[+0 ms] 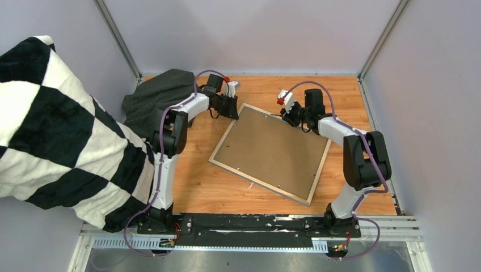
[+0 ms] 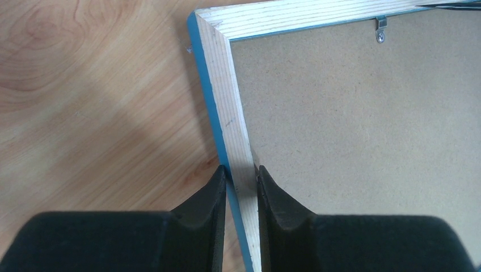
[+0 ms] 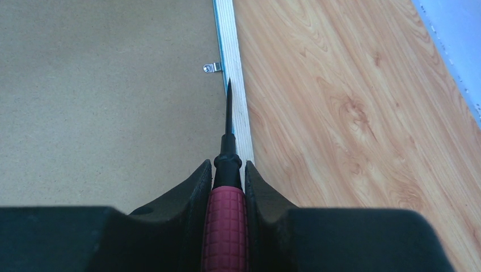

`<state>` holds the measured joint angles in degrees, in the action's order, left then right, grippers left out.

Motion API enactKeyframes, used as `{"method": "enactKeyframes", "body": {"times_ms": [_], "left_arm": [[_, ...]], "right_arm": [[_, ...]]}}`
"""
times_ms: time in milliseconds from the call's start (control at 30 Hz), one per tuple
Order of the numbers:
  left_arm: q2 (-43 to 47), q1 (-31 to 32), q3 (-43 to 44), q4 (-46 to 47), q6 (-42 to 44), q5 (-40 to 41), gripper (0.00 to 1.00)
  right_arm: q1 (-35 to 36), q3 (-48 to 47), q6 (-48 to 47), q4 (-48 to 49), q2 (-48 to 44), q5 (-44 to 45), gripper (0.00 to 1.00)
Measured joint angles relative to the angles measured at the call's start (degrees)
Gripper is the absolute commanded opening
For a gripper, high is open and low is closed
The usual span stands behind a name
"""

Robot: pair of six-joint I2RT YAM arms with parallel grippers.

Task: Take the photo out of the frame
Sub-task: Release the photo frame item from the photo frame.

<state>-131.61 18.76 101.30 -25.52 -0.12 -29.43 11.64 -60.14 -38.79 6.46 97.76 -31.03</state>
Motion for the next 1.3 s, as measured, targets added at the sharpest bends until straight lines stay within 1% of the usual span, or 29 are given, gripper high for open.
{"method": "enactKeyframes", "body": {"times_ms": [167,467,833,1300], "left_arm": [[1.33,0.00,-2.84,2.73,-0.33,-0.24,0.00],[1.11,-0.22,-2.47,2.34,-0.04,-0.98,0.00],[1.20,-0.22,-2.82,2.80,-0.09,-0.98,0.00],[2.01,-0.22,-4.63,4.96,-0.33,-0.92,0.00]], "right_arm": [[1.07,0.00,-0.20,0.02,0.92,1.70,0.00],[1.62,0.00,-0.33,0.42,1.20,3.19,0.00],[1.86,0.70,-1.36,0.11,1.07,1.57,0.00],[2.08,0.68,-1.25,0.15,1.90,4.11,0.00]]}}
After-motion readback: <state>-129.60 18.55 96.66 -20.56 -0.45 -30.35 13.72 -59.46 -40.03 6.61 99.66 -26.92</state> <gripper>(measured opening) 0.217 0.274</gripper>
